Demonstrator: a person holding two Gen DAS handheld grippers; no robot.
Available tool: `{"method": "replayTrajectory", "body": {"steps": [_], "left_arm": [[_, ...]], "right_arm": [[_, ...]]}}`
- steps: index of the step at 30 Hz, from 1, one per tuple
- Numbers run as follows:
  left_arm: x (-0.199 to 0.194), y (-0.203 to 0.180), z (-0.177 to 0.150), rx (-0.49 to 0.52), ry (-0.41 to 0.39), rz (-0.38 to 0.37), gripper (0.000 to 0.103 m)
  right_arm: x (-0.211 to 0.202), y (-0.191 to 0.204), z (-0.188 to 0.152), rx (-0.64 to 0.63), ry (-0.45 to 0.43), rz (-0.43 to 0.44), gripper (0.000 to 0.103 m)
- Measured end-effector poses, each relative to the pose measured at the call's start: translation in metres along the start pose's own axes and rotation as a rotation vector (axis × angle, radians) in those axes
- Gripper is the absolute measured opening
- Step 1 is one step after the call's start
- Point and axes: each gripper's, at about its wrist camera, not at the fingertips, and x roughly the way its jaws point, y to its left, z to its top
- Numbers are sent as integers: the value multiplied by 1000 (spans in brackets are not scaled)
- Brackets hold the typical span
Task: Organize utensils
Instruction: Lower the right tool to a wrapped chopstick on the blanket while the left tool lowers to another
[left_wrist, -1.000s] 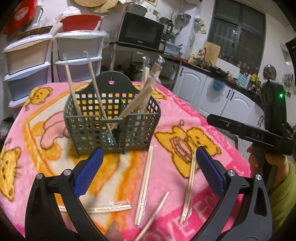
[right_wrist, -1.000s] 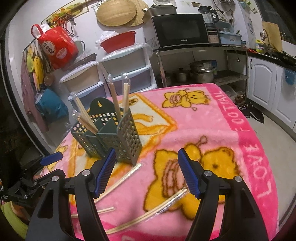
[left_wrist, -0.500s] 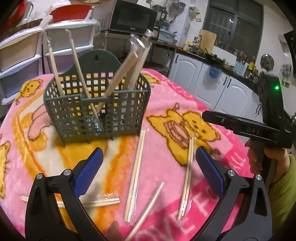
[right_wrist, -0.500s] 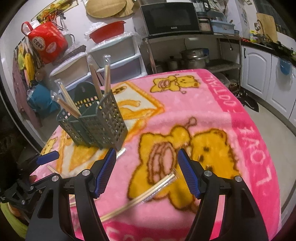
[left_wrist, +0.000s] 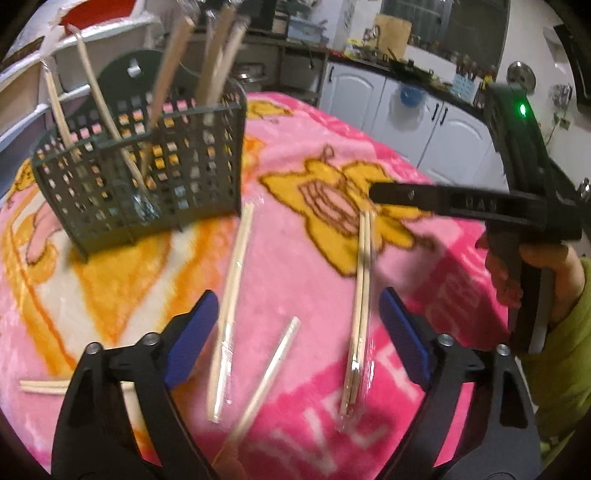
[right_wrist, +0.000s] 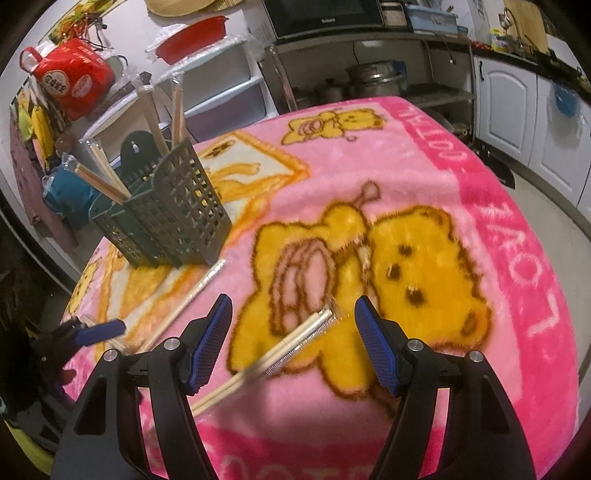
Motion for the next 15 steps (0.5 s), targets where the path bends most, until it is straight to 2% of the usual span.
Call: {"method": "replayTrajectory", "body": {"steps": [6, 11, 13, 15], "left_arm": [[13, 3, -6, -11, 60, 2, 61], [23, 6, -5, -19, 101, -11, 49], [27, 6, -6, -22, 117, -15, 48], [29, 5, -5, -19, 120, -17, 44]], "right_arm": [[10, -3, -5, 10, 42, 1, 66], [21, -5, -8, 21, 86, 9, 52], [26, -6, -10, 35, 104, 17, 51], [30, -10, -11, 57, 118, 15, 51]]}}
